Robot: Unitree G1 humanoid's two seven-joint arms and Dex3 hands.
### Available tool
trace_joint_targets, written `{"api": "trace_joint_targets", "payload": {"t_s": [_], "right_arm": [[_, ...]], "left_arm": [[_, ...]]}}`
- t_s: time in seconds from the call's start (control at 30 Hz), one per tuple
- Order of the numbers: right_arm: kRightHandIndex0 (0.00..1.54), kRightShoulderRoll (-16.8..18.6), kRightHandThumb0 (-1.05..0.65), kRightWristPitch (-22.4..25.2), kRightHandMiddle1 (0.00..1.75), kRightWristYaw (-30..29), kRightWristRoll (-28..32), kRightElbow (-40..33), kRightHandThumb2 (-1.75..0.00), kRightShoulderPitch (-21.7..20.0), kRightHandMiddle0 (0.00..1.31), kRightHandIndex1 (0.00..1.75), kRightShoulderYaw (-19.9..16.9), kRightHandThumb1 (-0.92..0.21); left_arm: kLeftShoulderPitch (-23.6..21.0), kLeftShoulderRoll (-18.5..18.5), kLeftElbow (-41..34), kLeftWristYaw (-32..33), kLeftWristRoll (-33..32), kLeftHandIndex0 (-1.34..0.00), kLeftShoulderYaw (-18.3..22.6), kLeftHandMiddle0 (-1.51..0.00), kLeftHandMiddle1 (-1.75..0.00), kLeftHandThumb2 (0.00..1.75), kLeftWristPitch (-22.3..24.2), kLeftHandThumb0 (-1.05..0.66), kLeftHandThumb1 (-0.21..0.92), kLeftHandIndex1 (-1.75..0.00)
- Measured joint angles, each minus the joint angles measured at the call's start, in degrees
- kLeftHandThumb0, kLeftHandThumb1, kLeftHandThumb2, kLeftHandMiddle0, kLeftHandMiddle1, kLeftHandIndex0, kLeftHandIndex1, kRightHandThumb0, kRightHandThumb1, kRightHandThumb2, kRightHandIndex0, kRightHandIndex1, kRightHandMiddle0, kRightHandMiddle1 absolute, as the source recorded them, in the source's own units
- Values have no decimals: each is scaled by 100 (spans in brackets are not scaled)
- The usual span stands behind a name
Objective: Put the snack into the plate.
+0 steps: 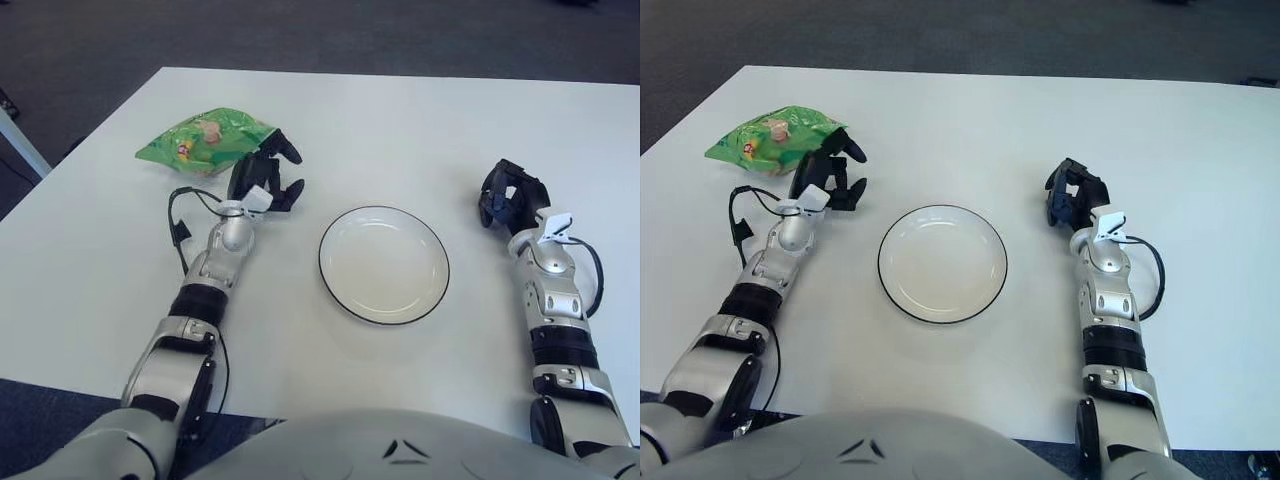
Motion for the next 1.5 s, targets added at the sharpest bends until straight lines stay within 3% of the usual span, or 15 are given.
{"api": "trace_joint_targets", "payload": {"t_s": [0.3,0.53,0.77,0.87,1.0,1.3,1.37,1.43,1.5], "right_arm": [[127,-2,-57,-45,175,-53,-23,123,-84,-121,64,175,21,-92],[124,-1,-57,-65,175,-125,-57,161,-81,-171,63,175,57,-92],[123,-25,-56,-34,175,-174,-167,157,-80,-173,63,175,98,-92],[123,-39,-56,-23,175,-173,-169,141,-79,-169,64,175,103,-92],[123,-64,-56,21,175,-169,-177,115,-79,-156,64,175,114,-92],[121,-110,-55,185,175,-122,-178,42,-78,-164,65,175,132,-92],[121,-109,-55,221,175,-111,-176,23,-77,-165,64,175,132,-91],[120,-108,-55,263,175,-110,-176,-3,-77,-164,64,175,132,-91],[120,-106,-55,287,175,-109,-176,-22,-77,-161,64,175,132,-90]], "left_arm": [[-215,404,395,1075,822,-58,-311,-121,-175,126,-355,-47,36,-175],[82,535,-231,1358,1070,-53,-304,-106,-175,119,-63,-45,42,-175],[298,688,-847,1241,1049,-50,-174,-86,-175,114,273,-43,46,-175],[344,789,-1155,1174,1030,-47,-45,-70,-171,128,397,-15,33,-174],[349,912,-1489,1181,1061,-46,121,-61,-163,125,570,-5,34,-174],[343,1043,-1806,1522,1457,-34,205,-39,-153,88,907,-1,62,-175],[331,1072,-1807,1659,1633,-30,202,-33,-141,77,1033,-23,72,-174],[280,1092,-1751,1898,1883,-28,195,-30,-135,70,1232,-30,77,-173],[186,1121,-1657,2139,2081,-18,195,-28,-129,66,1453,-57,80,-157]]}}
